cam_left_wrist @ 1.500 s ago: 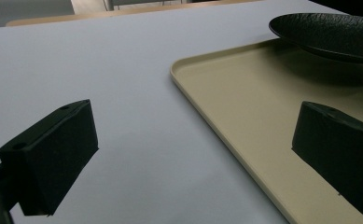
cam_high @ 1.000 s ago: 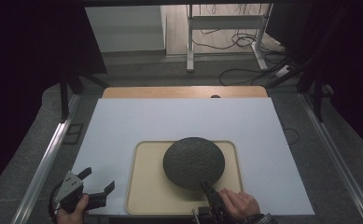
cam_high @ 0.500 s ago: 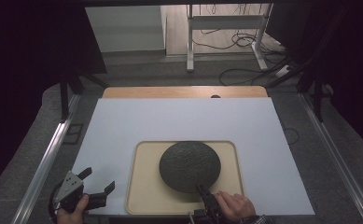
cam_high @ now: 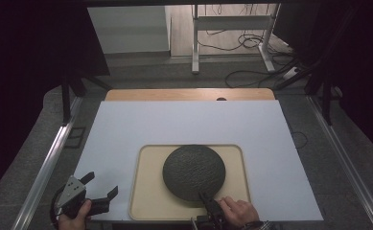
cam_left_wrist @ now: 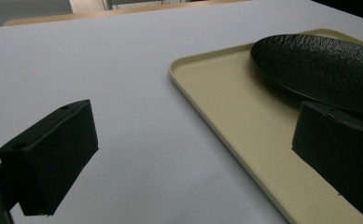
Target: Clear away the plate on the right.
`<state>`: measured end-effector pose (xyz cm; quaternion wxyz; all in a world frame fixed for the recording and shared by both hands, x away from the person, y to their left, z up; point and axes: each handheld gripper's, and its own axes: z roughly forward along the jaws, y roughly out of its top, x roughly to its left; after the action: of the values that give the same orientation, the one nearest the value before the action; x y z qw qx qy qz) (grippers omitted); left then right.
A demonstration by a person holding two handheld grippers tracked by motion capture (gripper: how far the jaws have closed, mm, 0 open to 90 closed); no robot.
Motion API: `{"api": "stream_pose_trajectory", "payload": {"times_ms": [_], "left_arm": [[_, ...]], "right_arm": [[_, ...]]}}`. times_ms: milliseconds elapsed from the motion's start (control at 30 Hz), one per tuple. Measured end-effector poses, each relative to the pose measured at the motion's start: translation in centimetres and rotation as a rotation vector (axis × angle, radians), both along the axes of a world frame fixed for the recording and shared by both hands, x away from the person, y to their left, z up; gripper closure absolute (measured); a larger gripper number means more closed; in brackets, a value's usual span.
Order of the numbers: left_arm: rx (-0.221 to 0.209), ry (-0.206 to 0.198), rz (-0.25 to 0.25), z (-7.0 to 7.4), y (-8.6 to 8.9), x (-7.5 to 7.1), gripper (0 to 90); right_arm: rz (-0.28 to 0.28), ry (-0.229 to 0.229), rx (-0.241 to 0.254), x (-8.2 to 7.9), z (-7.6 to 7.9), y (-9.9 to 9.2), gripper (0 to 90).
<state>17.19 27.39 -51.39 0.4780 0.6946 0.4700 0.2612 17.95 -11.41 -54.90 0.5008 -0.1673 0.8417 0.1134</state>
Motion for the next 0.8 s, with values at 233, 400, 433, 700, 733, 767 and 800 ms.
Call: {"api": "stream_pose_trajectory", "payload": {"times_ms": [233, 400, 433, 700, 733, 767, 800], "left_arm": [[-0.002, 0.000, -0.001, 0.0, 0.0, 0.0, 0.0], [-0.002, 0.001, 0.000, 0.0, 0.0, 0.0, 0.0], [-0.003, 0.001, 0.000, 0.0, 0.0, 0.0, 0.0], [0.000, 0.001, -0.001, 0.0, 0.0, 0.1, 0.0], [0.001, 0.001, -0.001, 0.0, 0.0, 0.1, 0.0], [0.000, 0.001, -0.001, 0.0, 0.0, 0.1, 0.0], [-0.001, 0.001, -0.001, 0.0, 0.0, 0.1, 0.0]], "right_arm": [[-0.009, 0.048, -0.006, 0.2, -0.3, 0.0, 79.7], [-0.024, 0.077, -0.001, 0.4, -0.1, 0.0, 77.7], [-0.030, 0.080, 0.001, 0.3, 0.0, 0.0, 76.4], [-0.036, 0.083, -0.010, 0.4, 0.8, 0.0, 66.2], [-0.037, 0.083, -0.006, 0.4, 0.8, -0.1, 65.7], [-0.038, 0.082, -0.006, 0.4, 0.9, -0.1, 65.2], [-0.046, 0.088, -0.004, 0.3, 0.9, -0.2, 64.8]]}}
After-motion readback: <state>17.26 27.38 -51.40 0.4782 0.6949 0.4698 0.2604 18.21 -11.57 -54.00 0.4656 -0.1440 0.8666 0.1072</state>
